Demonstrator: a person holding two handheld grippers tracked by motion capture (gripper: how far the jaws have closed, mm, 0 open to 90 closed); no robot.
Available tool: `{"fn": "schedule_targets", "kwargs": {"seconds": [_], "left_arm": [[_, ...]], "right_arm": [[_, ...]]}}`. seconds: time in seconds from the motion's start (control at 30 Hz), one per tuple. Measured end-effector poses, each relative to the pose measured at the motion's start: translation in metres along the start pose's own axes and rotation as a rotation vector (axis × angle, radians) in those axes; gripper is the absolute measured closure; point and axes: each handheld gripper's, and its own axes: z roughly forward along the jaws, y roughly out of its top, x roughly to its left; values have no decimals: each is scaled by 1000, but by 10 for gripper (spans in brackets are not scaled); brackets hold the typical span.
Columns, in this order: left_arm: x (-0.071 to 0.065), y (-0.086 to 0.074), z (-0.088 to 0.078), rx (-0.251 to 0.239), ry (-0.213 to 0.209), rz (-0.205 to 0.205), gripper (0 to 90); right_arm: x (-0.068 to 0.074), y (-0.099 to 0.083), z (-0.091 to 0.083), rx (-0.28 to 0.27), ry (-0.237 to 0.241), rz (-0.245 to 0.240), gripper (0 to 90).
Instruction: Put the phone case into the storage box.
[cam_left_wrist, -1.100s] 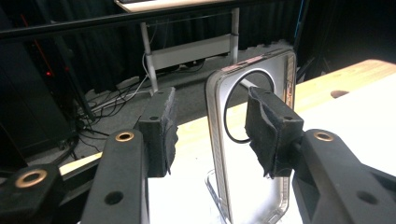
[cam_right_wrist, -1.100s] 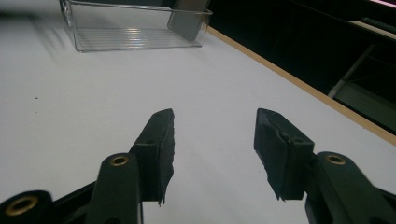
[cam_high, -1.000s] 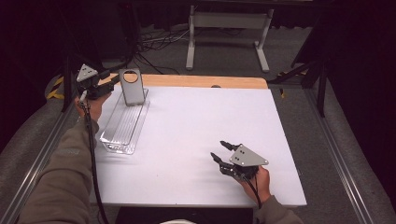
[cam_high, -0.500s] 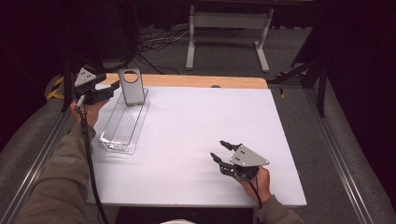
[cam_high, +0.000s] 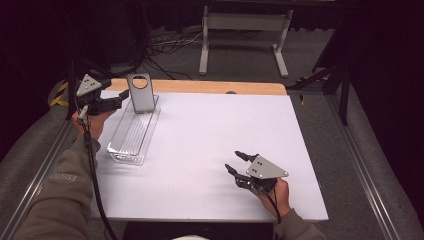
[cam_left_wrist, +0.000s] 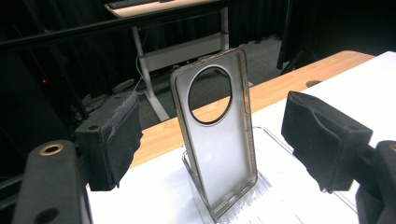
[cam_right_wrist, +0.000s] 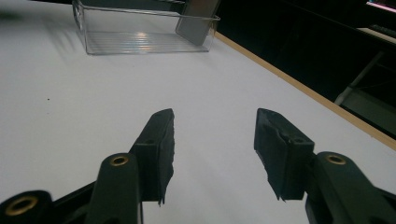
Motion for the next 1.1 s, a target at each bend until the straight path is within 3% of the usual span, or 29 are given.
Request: {"fn": "schedule_targets", "kwargs": {"seconds": [0.47, 0.93, 1.1], "left_arm": [[-12, -2, -4, -8, 30, 22, 86], [-29, -2, -12, -32, -17, 62, 40], [-39, 0, -15, -36, -44, 97, 33]], "right_arm": [[-1, 0, -1, -1, 4, 0, 478], [-3, 1, -4, -10, -5, 7, 468], [-3, 2, -4, -13, -9, 8, 437]]}}
